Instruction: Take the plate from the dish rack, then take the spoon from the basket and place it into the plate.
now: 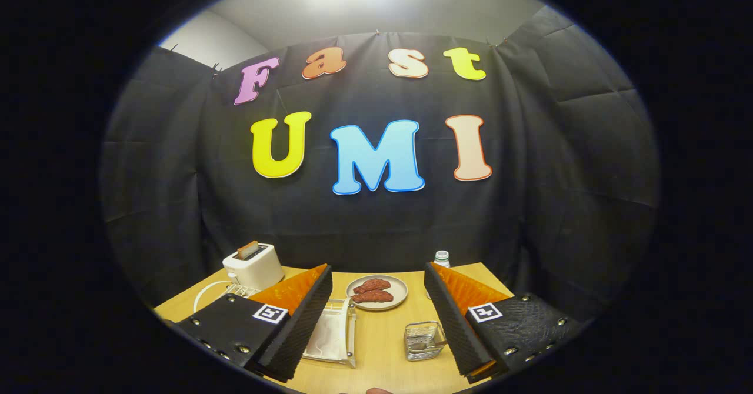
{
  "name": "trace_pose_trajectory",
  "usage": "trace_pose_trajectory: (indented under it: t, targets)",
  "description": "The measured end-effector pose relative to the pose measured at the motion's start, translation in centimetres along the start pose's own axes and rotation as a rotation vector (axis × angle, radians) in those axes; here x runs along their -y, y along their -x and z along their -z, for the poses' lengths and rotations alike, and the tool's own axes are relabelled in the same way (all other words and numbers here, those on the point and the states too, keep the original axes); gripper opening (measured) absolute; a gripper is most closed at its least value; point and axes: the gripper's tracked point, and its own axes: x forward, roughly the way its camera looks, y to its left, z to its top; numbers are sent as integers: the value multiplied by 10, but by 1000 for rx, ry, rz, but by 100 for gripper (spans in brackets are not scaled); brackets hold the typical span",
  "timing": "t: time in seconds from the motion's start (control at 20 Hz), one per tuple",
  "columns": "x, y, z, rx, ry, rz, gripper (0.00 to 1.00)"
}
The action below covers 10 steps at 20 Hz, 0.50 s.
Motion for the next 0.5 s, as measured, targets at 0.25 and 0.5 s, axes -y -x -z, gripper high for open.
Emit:
trace_pose_trajectory:
  t: [0.25,0.5]
  targets:
    - [-41,-29,20,-160,-16,-28,96]
    - [-68,-48,60,-412,-67,-13,89]
